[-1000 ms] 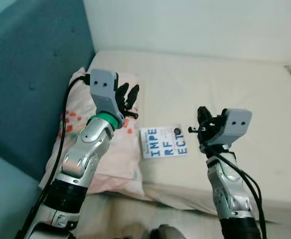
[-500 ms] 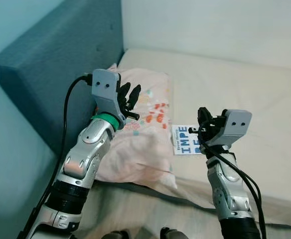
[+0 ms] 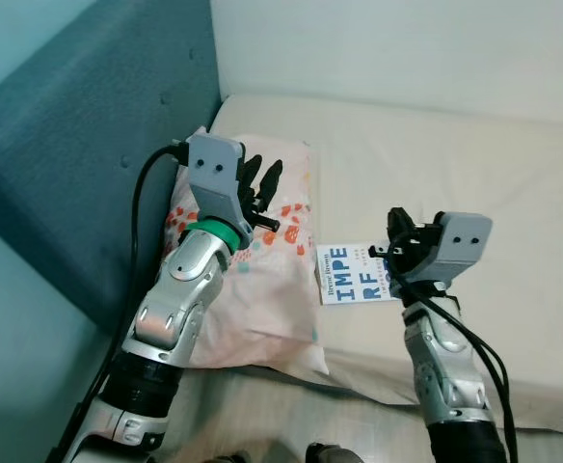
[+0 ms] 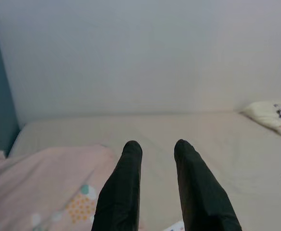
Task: Clean up the room
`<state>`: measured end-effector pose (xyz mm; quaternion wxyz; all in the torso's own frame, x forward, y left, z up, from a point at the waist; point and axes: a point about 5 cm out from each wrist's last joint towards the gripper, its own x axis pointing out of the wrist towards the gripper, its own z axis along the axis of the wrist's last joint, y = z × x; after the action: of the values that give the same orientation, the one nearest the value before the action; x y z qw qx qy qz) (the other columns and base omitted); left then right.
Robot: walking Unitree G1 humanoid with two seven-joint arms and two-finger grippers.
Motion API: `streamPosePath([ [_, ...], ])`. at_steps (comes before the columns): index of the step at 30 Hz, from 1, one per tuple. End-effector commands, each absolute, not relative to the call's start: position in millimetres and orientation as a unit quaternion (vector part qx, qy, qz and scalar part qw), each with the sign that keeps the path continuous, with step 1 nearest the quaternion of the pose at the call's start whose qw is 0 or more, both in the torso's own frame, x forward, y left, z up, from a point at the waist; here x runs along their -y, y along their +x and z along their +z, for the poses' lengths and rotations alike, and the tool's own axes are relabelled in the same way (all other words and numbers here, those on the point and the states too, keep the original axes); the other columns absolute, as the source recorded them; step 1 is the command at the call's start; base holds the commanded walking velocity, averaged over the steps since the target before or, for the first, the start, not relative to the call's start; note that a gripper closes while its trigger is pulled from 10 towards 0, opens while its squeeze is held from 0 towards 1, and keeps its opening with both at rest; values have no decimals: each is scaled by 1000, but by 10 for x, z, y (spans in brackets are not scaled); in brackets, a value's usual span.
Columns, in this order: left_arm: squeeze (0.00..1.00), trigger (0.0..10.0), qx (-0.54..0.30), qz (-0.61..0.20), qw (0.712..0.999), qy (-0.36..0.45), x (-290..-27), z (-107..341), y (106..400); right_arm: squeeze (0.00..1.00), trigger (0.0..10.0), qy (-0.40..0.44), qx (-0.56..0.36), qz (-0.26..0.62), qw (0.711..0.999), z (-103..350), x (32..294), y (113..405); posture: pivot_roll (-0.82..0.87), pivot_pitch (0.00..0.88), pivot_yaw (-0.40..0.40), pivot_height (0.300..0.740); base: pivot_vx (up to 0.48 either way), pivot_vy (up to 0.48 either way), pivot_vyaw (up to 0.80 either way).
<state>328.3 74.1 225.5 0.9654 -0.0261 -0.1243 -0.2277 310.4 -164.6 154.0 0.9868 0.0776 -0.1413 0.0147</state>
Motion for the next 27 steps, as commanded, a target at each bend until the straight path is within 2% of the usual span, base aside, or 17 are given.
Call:
streamPosePath([
  [1,0,10000,112,-215,970,-18,-804,2177,3305,0,10000,85,136,19,987,1500,1596,3097,-63,98,44,736,382,0,0],
  [3,0,10000,114,-215,970,-16,-805,2177,3306,0,10000,85,136,19,987,1499,1596,3098,-63,98,44,736,382,0,0],
  [27,0,10000,97,-218,971,-17,-832,2059,3281,0,10000,77,128,22,988,1467,1589,3112,-60,88,42,726,0,0,0],
])
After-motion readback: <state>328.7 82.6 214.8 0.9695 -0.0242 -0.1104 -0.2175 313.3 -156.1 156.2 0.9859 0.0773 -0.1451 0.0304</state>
